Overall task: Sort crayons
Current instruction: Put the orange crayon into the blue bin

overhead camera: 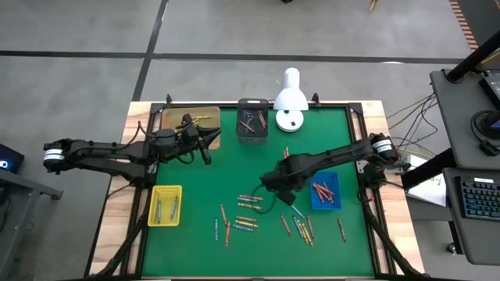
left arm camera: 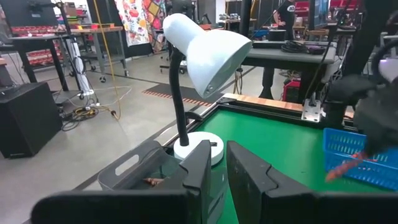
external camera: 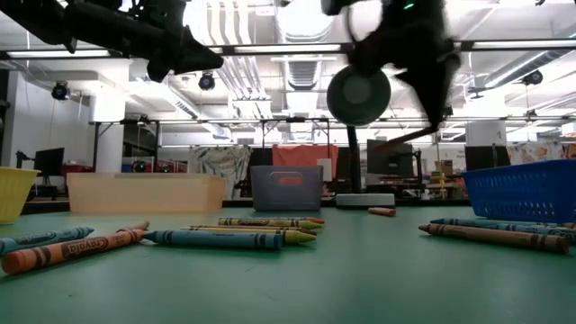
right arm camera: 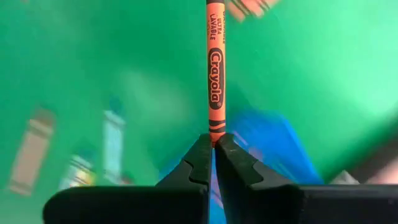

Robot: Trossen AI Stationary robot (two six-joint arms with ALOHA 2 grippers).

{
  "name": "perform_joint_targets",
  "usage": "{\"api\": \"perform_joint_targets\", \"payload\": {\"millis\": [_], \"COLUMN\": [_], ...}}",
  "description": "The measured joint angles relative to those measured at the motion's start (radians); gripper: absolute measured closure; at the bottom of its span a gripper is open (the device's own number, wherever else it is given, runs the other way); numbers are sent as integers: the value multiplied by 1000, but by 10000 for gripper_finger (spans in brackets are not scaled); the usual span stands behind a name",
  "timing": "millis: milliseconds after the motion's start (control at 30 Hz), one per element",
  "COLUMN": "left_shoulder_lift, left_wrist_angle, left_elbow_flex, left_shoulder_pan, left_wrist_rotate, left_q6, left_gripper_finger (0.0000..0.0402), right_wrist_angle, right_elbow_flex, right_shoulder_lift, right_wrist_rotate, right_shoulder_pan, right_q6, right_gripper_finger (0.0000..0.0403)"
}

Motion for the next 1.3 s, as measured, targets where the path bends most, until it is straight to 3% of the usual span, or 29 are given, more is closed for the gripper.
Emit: {"api": "perform_joint_targets", "payload": {"millis": [100,233,467,733,867,1133,1300], "left_shoulder_lift": [0,0,6,10,13,30,55], "left_wrist_angle": [0,-3,-11,-11,-11,-10,-11], "left_elbow_flex": [0,0,-1,-1,-1,-1,-1], "left_shoulder_pan": [0,0,0,0,0,0,0], "left_wrist_rotate": [0,0,2,1,1,1,1], "left_q6": [0,0,0,0,0,0,-13], "left_gripper_finger": [368,368,368,368,368,368,368], "right_wrist_angle": [-110,-79,-62,280,398,412,414], "right_elbow_flex": [-2,-58,-244,-613,-731,-781,-770], "right_shoulder_lift": [-20,-107,-277,-474,-521,-525,-525], "right_wrist_rotate": [9,-49,-53,-140,-147,-146,-146], "right_shoulder_pan": [23,53,125,153,153,153,153], "right_q6": [59,123,378,544,611,662,648], "right_gripper_finger": [394,394,394,394,394,393,367]}}
